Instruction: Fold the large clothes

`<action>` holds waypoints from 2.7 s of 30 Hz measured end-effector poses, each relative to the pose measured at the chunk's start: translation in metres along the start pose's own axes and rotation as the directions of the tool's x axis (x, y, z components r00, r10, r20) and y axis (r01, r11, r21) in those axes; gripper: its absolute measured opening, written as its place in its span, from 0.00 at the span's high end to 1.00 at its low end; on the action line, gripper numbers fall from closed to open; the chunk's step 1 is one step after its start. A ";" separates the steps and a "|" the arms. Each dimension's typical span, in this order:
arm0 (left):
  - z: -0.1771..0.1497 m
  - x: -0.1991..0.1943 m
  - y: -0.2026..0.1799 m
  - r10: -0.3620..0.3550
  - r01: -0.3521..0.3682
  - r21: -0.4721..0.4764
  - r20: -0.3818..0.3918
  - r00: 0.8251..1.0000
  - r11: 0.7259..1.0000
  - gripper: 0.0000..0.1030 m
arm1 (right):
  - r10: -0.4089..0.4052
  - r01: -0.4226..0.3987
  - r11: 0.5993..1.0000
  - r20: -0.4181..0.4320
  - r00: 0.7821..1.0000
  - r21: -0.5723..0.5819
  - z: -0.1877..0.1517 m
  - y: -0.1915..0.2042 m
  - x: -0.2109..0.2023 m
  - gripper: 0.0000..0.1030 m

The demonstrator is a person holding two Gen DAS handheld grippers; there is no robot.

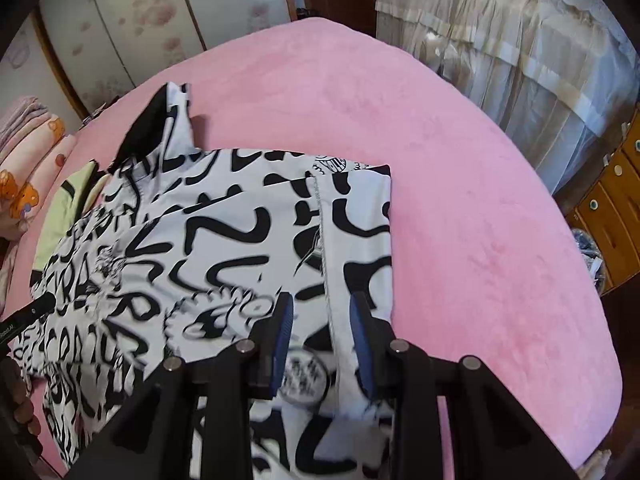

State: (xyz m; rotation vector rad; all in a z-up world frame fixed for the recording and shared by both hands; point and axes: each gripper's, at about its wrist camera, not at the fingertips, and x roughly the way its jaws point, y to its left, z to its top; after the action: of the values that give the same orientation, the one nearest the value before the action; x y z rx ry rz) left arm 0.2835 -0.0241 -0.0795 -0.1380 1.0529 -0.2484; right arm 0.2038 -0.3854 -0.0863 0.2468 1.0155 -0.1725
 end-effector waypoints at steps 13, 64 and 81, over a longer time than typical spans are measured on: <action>-0.055 -0.072 -0.005 0.005 -0.006 0.066 0.017 1.000 0.998 0.41 | -0.008 0.010 0.997 0.032 0.999 -0.075 -0.045 0.036 -0.054 0.64; -0.219 -0.101 0.453 0.131 0.066 -0.845 0.158 0.979 0.530 0.34 | 0.248 -0.314 0.813 -0.196 0.949 -0.491 -0.172 0.418 -0.016 0.64; -0.130 -0.127 0.426 0.353 -0.039 -0.782 0.235 0.906 0.622 0.94 | 0.266 -0.352 0.873 -0.275 0.924 -0.338 -0.175 0.384 0.017 0.64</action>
State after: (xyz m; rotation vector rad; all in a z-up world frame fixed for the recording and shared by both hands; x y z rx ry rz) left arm 0.1681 0.4209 -0.1348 -0.8129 0.7185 0.4530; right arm 0.1686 0.0319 -0.1416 0.0696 1.1921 0.3562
